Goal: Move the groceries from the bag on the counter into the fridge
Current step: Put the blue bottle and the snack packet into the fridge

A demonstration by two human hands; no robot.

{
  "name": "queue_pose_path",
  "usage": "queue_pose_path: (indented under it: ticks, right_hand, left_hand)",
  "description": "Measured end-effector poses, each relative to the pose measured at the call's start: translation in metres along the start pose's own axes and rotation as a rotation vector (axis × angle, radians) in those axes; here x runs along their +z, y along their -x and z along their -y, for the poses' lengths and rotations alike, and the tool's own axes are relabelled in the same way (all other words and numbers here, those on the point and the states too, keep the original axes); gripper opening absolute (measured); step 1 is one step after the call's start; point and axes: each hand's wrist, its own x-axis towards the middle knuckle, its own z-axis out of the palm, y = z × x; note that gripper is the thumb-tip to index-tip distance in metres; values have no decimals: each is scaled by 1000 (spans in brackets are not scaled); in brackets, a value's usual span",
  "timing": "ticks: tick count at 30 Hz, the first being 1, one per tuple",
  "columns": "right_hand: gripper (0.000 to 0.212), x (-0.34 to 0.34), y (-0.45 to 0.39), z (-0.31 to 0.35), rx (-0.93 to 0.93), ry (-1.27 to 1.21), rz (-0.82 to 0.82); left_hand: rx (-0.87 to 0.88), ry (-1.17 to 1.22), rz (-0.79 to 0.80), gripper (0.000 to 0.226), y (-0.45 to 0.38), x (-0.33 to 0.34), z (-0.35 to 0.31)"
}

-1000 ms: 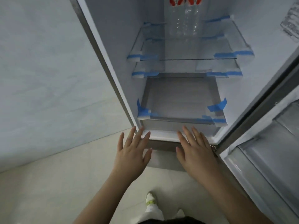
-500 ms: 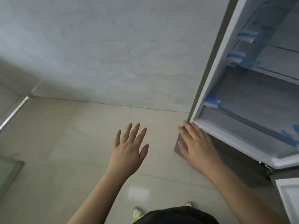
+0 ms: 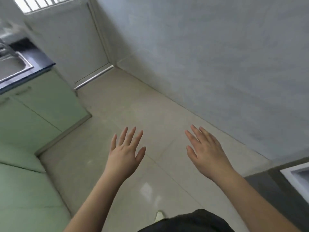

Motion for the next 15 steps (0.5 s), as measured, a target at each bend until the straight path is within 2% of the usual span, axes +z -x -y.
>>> queue_pose_path:
  ticks: [7, 15]
  right_hand:
    - [63, 12, -57, 45, -228, 43, 72]
    - [75, 9, -137, 83, -498, 27, 112]
  left_hand:
    - [-226, 29, -7, 74, 23, -1, 43]
    - [-498, 7, -36, 76, 32, -7, 63]
